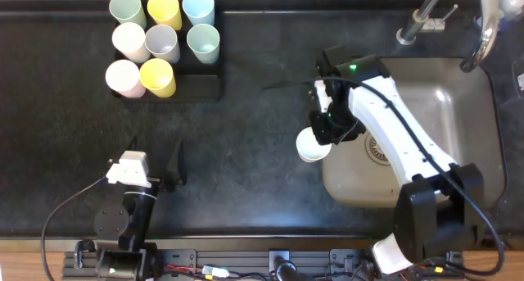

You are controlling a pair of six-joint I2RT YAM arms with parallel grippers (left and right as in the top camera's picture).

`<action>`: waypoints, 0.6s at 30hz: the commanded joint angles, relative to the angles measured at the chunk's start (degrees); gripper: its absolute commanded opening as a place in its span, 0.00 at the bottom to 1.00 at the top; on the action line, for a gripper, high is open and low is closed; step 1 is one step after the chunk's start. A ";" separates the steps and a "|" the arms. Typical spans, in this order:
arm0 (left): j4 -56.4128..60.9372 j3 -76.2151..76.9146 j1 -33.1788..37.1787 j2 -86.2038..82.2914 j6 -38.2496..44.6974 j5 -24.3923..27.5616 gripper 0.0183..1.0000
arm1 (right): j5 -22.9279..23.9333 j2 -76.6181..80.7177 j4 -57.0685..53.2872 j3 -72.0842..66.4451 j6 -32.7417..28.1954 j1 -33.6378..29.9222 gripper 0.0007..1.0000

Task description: Store Cups

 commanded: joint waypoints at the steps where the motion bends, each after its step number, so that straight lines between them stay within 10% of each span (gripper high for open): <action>1: -0.13 -0.11 0.46 -0.59 1.25 0.94 1.00 | 0.02 0.83 0.31 -0.59 0.07 0.15 0.23; 5: -0.13 -0.11 0.46 -0.59 1.25 0.94 1.00 | -0.72 0.83 0.85 -0.59 0.07 0.28 0.05; 18: -0.13 -0.11 0.46 -0.59 1.25 0.94 1.00 | -1.44 -7.13 1.01 11.72 4.76 3.32 0.04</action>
